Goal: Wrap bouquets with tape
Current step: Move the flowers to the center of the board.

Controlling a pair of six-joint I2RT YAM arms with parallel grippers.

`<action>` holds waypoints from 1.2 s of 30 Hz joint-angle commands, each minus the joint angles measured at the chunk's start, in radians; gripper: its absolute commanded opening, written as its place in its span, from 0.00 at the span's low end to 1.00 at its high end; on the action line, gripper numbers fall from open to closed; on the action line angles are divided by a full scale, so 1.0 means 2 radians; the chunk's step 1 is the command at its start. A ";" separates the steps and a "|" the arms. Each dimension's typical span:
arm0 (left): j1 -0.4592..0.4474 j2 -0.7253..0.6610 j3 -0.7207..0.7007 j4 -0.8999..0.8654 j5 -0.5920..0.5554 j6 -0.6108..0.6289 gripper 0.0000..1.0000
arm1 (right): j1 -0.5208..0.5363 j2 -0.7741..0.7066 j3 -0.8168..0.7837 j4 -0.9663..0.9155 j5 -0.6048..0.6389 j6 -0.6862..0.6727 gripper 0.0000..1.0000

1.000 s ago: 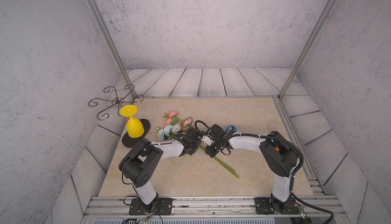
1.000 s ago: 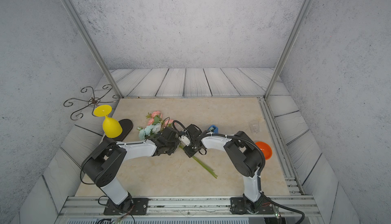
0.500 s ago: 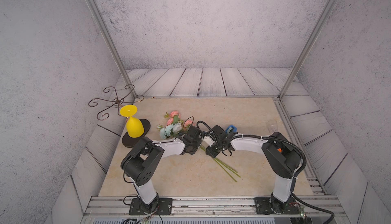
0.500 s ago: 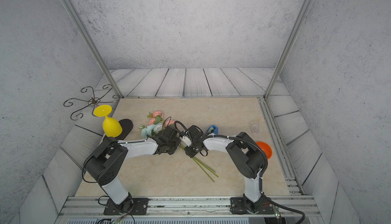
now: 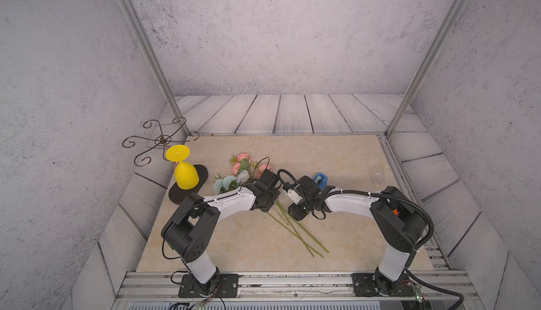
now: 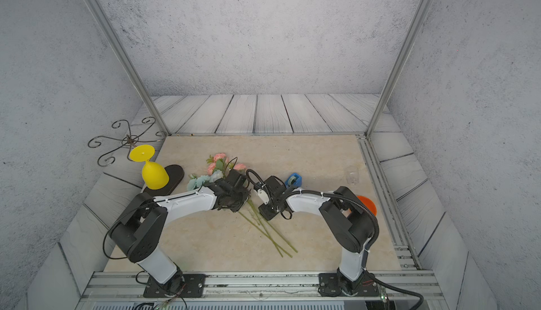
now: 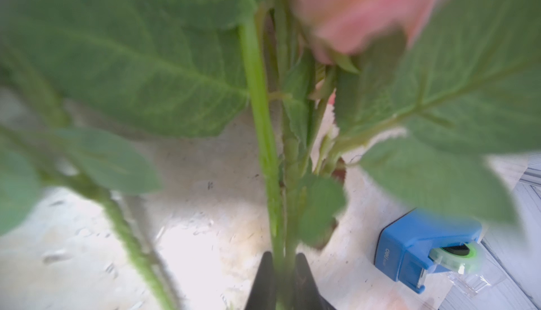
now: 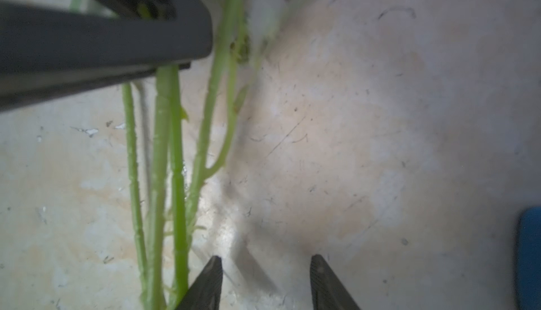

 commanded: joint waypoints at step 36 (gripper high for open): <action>0.091 -0.191 -0.118 -0.098 0.025 0.104 0.68 | -0.005 0.086 0.119 -0.050 -0.081 0.043 0.98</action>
